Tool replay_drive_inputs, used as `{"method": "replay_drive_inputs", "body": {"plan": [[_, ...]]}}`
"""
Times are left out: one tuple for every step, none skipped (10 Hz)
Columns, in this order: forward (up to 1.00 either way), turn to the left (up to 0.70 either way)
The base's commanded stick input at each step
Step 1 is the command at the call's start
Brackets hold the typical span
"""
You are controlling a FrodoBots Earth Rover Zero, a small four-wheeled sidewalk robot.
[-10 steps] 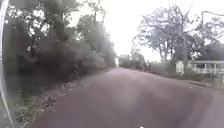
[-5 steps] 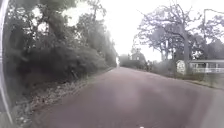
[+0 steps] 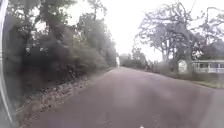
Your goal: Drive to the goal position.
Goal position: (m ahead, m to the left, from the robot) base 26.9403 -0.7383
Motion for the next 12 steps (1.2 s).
{"method": "replay_drive_inputs", "body": {"plan": [[0.7,0.01],[0.7,0.01],[0.7,0.01],[0.7,0.01],[0.7,0.01],[0.7,0.01],[0.7,0.01],[0.7,0.01],[0.7,0.01],[0.7,0.01],[0.7,0.01],[0.7,0.01]]}}
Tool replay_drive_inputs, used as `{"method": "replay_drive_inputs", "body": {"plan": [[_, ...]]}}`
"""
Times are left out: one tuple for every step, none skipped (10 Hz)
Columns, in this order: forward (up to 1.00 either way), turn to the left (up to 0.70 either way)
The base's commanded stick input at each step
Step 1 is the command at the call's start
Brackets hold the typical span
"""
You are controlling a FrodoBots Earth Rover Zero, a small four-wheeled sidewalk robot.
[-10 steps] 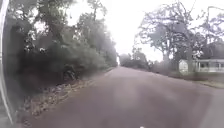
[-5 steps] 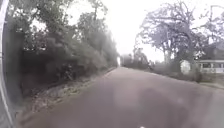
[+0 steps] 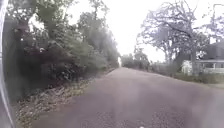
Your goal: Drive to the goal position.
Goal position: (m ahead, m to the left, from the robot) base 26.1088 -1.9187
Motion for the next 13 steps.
{"method": "replay_drive_inputs", "body": {"plan": [[0.7,0.01],[0.7,0.01],[0.7,0.01],[0.7,0.01],[0.7,0.0],[0.7,-0.02],[0.7,-0.03],[0.7,0.01],[0.7,0.01],[0.7,0.01],[0.7,0.01],[0.7,0.01],[0.7,0.01]]}}
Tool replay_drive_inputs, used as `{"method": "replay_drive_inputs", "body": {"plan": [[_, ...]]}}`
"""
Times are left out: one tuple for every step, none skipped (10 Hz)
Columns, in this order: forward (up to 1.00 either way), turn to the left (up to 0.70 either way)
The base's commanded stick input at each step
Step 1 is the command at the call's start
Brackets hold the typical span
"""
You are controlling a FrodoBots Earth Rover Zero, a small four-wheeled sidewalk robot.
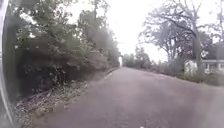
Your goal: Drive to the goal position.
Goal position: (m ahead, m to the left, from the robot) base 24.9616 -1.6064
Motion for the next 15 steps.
{"method": "replay_drive_inputs", "body": {"plan": [[0.7,0.01],[0.7,0.01],[0.7,0.01],[0.7,0.01],[0.7,0.01],[0.7,0.01],[0.7,0.01],[0.7,0.01],[0.7,0.01],[0.7,0.0],[0.7,-0.07],[0.7,-0.19],[0.7,-0.3],[0.7,-0.3],[0.7,0.01]]}}
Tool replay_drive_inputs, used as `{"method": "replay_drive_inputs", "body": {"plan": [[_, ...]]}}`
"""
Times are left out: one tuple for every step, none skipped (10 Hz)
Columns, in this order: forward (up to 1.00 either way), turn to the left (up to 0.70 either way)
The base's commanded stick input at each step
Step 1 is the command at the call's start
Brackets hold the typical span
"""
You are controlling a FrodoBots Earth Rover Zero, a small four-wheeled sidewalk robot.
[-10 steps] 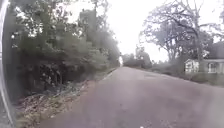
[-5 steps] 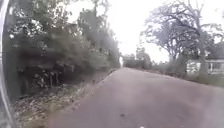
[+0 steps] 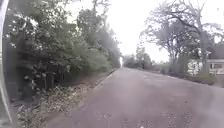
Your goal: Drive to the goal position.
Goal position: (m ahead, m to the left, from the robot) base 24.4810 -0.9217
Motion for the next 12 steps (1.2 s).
{"method": "replay_drive_inputs", "body": {"plan": [[0.7,0.01],[0.7,0.01],[0.7,0.01],[0.7,0.01],[0.7,0.01],[0.7,0.01],[0.7,0.01],[0.7,0.01],[0.7,0.01],[0.7,0.01],[0.7,0.01],[0.7,0.01]]}}
